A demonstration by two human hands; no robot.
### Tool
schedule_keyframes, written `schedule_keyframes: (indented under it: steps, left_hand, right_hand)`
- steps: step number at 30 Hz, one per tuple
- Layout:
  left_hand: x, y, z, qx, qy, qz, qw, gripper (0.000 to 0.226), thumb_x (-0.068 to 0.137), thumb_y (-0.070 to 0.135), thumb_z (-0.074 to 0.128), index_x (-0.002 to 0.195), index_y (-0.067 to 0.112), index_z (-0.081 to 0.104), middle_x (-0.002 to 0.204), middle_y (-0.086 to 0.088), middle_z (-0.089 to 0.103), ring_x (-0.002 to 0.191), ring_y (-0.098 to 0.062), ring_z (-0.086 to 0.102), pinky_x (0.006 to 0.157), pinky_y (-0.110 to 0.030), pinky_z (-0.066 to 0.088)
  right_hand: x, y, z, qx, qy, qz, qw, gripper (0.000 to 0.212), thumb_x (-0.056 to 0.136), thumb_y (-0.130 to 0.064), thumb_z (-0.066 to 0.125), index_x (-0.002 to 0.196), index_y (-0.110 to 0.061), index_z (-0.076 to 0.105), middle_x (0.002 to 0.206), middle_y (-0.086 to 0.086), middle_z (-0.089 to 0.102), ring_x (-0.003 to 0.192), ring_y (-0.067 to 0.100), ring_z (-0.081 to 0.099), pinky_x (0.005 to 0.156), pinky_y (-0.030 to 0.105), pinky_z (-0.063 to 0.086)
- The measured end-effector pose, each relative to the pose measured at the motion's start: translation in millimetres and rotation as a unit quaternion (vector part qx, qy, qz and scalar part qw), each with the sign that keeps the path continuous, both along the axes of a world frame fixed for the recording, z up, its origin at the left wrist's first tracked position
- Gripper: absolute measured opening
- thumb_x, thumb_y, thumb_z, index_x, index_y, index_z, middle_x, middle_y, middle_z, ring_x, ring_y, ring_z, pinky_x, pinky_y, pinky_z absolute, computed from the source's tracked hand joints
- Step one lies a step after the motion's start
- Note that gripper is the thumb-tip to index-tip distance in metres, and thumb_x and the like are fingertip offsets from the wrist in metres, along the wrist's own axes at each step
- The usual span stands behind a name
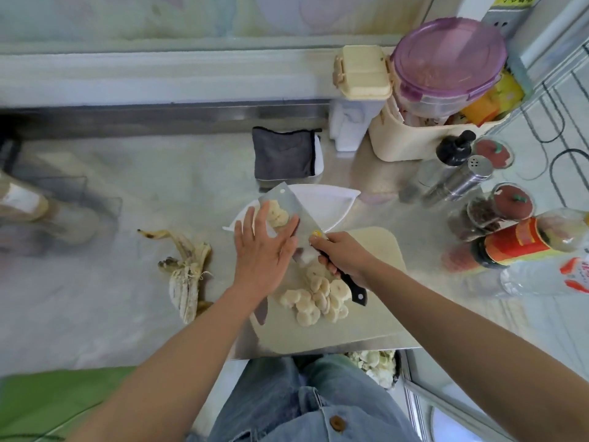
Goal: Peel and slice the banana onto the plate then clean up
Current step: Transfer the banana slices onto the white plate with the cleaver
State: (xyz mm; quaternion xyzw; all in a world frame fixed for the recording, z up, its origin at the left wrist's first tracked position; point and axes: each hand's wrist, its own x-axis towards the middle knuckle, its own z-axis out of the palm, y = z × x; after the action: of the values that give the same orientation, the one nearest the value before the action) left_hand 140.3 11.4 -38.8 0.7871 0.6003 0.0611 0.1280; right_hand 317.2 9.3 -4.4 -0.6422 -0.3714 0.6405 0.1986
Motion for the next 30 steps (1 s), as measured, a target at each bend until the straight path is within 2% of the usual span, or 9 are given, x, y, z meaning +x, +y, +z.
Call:
schedule_keyframes:
  steps: [2, 5, 10, 15, 17, 20, 24, 27, 30]
  left_hand:
    - [-6, 2, -5, -0.021, 0.005, 0.010, 1.000, 0.062, 0.092, 0.059, -0.008, 0.145, 0.049, 0.021, 0.158, -0.008, 0.000, 0.142, -0.032, -0.004, 0.114, -0.054, 0.003]
    - [-9, 5, -12, -0.063, 0.010, 0.020, 0.998, 0.060, 0.089, 0.060, -0.008, 0.146, 0.052, 0.007, 0.158, -0.001, -0.014, 0.142, -0.028, -0.018, 0.114, -0.053, -0.006]
    - [-16, 14, -19, -0.085, 0.024, 0.027, 0.996, 0.053, 0.094, 0.058, -0.003, 0.147, 0.050, 0.001, 0.157, -0.001, -0.020, 0.141, -0.027, -0.026, 0.113, -0.053, -0.011]
    - [-21, 22, -20, -0.074, 0.033, 0.026, 0.996, 0.054, 0.095, 0.058, -0.003, 0.148, 0.048, 0.000, 0.158, 0.000, -0.017, 0.142, -0.026, -0.025, 0.113, -0.052, -0.012]
    - [-21, 23, -18, -0.060, 0.034, 0.036, 0.997, 0.060, 0.093, 0.058, -0.007, 0.150, 0.043, 0.006, 0.159, -0.002, -0.013, 0.142, -0.027, -0.022, 0.114, -0.052, -0.011]
    - [-20, 24, -13, -0.034, 0.023, 0.067, 0.997, 0.069, 0.091, 0.057, -0.006, 0.151, 0.032, 0.017, 0.159, -0.006, -0.004, 0.143, -0.029, -0.014, 0.114, -0.050, -0.007]
    - [-15, 20, -7, -0.031, -0.002, 0.030, 0.999, 0.060, 0.094, 0.056, -0.003, 0.148, 0.042, 0.021, 0.158, -0.006, -0.001, 0.143, -0.028, -0.010, 0.114, -0.051, 0.001]
    - [-11, 15, -7, -0.032, -0.004, -0.023, 0.999, 0.061, 0.093, 0.057, -0.006, 0.147, 0.045, 0.019, 0.158, -0.004, -0.002, 0.143, -0.027, -0.011, 0.113, -0.050, -0.001]
    - [-15, 15, -12, -0.042, 0.015, -0.007, 0.999, 0.065, 0.090, 0.058, -0.012, 0.149, 0.044, 0.012, 0.159, -0.002, -0.005, 0.143, -0.026, -0.014, 0.114, -0.050, -0.002]
  right_hand:
    - [-6, -1, -2, -0.010, 0.000, -0.006, 1.000, 0.029, 0.097, -0.028, 0.051, 0.073, -0.011, 0.049, 0.055, 0.002, 0.047, 0.036, 0.010, 0.035, 0.036, 0.020, 0.029]
    - [-6, -5, -2, -0.022, -0.003, 0.002, 1.000, 0.027, 0.097, -0.027, 0.051, 0.077, -0.009, 0.049, 0.056, 0.003, 0.046, 0.037, 0.010, 0.035, 0.037, 0.021, 0.030]
    - [0, -12, 2, -0.048, -0.005, -0.002, 0.999, 0.027, 0.097, -0.027, 0.051, 0.077, -0.009, 0.049, 0.056, 0.004, 0.046, 0.038, 0.010, 0.034, 0.037, 0.021, 0.029]
    - [14, -18, 6, -0.055, -0.012, -0.003, 0.998, 0.028, 0.096, -0.027, 0.053, 0.074, -0.010, 0.048, 0.056, 0.003, 0.046, 0.039, 0.010, 0.033, 0.038, 0.021, 0.029]
    - [19, -19, 8, -0.045, -0.027, -0.005, 0.999, 0.028, 0.096, -0.028, 0.053, 0.077, -0.008, 0.048, 0.056, 0.004, 0.047, 0.039, 0.011, 0.033, 0.039, 0.022, 0.029]
    - [24, -20, 9, -0.026, -0.042, -0.028, 0.998, 0.031, 0.096, -0.026, 0.053, 0.071, -0.010, 0.046, 0.056, 0.006, 0.047, 0.037, 0.011, 0.034, 0.039, 0.023, 0.029]
    - [17, -15, 10, -0.022, -0.049, -0.014, 0.998, 0.030, 0.096, -0.026, 0.052, 0.073, -0.009, 0.046, 0.055, 0.005, 0.047, 0.037, 0.011, 0.035, 0.037, 0.022, 0.030]
    - [7, -10, 11, -0.031, -0.037, -0.015, 0.999, 0.027, 0.096, -0.027, 0.052, 0.077, -0.008, 0.049, 0.056, 0.004, 0.047, 0.037, 0.010, 0.035, 0.037, 0.020, 0.031]
    - [5, -8, 11, -0.047, -0.017, -0.028, 0.998, 0.025, 0.096, -0.027, 0.052, 0.079, -0.009, 0.050, 0.057, 0.004, 0.046, 0.038, 0.010, 0.034, 0.037, 0.020, 0.031]
